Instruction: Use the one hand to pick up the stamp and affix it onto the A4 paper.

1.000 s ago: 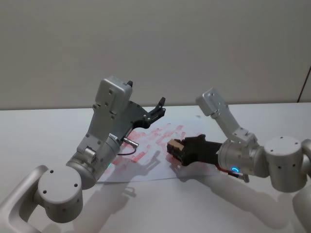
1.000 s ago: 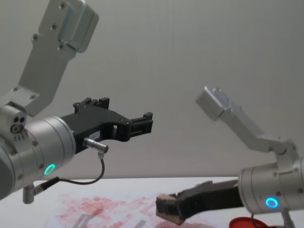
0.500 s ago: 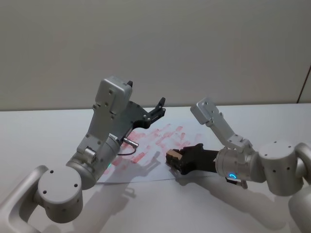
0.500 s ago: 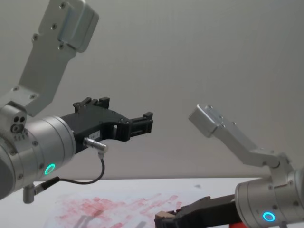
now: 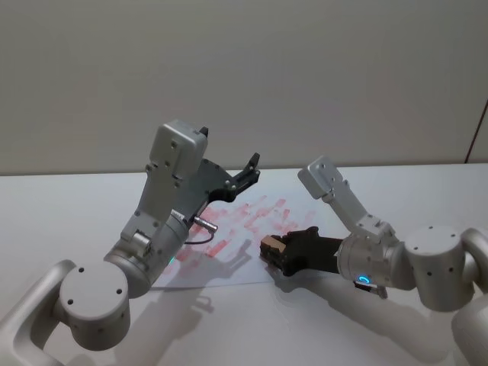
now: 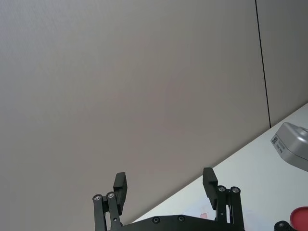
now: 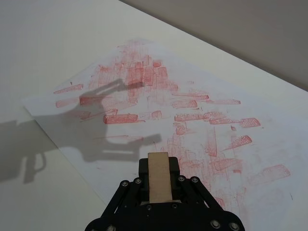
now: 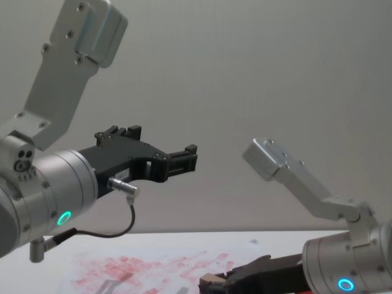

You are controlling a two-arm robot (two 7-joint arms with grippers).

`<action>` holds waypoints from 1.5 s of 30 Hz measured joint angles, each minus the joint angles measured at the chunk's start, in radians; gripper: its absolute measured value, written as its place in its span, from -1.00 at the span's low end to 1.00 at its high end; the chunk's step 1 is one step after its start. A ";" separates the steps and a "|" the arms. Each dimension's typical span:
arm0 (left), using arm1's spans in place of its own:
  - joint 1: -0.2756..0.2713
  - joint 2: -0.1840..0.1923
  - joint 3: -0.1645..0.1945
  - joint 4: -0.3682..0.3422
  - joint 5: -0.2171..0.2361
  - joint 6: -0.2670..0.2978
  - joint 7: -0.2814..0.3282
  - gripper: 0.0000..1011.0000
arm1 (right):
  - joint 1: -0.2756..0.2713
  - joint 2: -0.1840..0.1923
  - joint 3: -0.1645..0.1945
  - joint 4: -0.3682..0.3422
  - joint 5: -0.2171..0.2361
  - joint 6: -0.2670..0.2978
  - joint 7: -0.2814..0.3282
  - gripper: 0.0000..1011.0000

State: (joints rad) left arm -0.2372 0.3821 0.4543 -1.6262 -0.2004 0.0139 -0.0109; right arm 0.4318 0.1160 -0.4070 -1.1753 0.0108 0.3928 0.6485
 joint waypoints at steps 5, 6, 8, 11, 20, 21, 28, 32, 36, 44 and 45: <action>0.000 0.000 0.000 0.000 0.000 0.000 0.000 0.98 | -0.002 0.004 0.003 -0.023 0.014 -0.033 -0.021 -0.57; 0.000 0.000 0.000 0.000 0.000 0.000 0.000 0.98 | -0.002 0.005 0.004 -0.028 0.017 -0.037 -0.024 -0.57; 0.000 0.000 0.000 0.000 0.000 0.000 0.000 0.98 | -0.006 0.010 0.010 -0.050 0.028 -0.050 -0.035 -0.57; 0.000 0.000 0.000 0.000 0.000 0.000 0.000 0.98 | -0.013 0.018 0.019 -0.084 0.046 -0.068 -0.056 -0.57; 0.000 0.000 0.000 0.000 0.000 0.000 0.000 0.98 | -0.062 0.060 0.052 -0.203 0.111 -0.084 -0.138 -0.57; 0.000 0.000 0.000 0.000 0.000 0.000 0.000 0.98 | -0.077 0.070 0.060 -0.228 0.124 -0.083 -0.154 -0.57; 0.000 0.000 0.000 0.000 0.000 0.000 0.000 0.98 | -0.148 0.122 0.090 -0.325 0.194 -0.053 -0.239 -0.57; 0.000 0.000 0.000 0.000 0.000 0.000 0.000 0.98 | -0.198 0.157 0.110 -0.378 0.236 -0.028 -0.285 -0.57; 0.000 0.000 0.000 0.000 0.000 0.000 0.000 0.98 | -0.232 0.181 0.122 -0.408 0.262 -0.011 -0.310 -0.57; 0.000 0.000 0.000 0.000 0.000 0.000 0.000 0.98 | -0.269 0.211 0.134 -0.438 0.285 0.015 -0.329 -0.57; 0.000 0.000 0.000 0.000 0.000 0.000 0.000 0.98 | -0.271 0.213 0.134 -0.440 0.285 0.017 -0.329 -0.57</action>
State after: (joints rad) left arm -0.2372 0.3821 0.4542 -1.6262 -0.2004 0.0139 -0.0109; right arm 0.1609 0.3293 -0.2727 -1.6150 0.2959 0.4101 0.3193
